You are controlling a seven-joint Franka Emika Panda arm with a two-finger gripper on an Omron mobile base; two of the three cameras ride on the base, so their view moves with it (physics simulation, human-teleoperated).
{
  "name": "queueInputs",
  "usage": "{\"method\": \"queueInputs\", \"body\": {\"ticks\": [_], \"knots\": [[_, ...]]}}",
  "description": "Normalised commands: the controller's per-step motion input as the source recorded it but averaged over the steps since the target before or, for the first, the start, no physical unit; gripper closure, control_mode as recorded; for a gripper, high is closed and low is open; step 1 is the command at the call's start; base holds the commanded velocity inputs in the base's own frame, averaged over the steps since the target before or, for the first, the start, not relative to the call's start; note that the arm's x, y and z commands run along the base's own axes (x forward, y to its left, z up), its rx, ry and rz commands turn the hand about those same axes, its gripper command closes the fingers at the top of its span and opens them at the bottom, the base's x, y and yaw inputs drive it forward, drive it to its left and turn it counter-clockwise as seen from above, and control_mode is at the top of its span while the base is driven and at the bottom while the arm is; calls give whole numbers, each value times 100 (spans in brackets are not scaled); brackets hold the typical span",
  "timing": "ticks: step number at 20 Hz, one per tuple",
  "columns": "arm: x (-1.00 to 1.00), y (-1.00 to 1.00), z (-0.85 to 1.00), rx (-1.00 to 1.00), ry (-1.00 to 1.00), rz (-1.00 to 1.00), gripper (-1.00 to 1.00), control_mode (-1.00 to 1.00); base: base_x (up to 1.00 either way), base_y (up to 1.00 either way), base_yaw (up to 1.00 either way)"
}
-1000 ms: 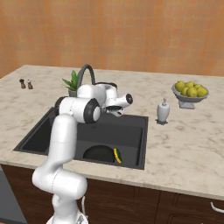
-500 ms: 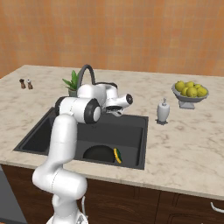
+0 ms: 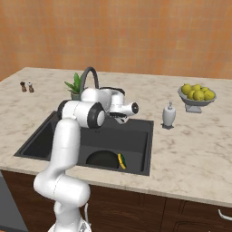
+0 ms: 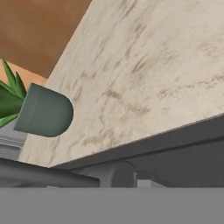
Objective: Pick the pan and sponge and place them into the sink. Then turn on the water.
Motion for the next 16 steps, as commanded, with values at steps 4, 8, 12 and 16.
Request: {"method": "queueInputs", "body": {"ticks": [4, 8, 12, 16], "knots": [[31, -25, -6, 27, 22, -5, 100, -100, 0, 0, 0], [23, -29, -12, 27, 19, -2, 100, -100, 0, 0, 0], [7, -9, -26, 16, 13, 0, 100, -100, 0, 0, 0], [0, 0, -17, 4, 3, 0, 100, -100, 0, 0, 0]]}}
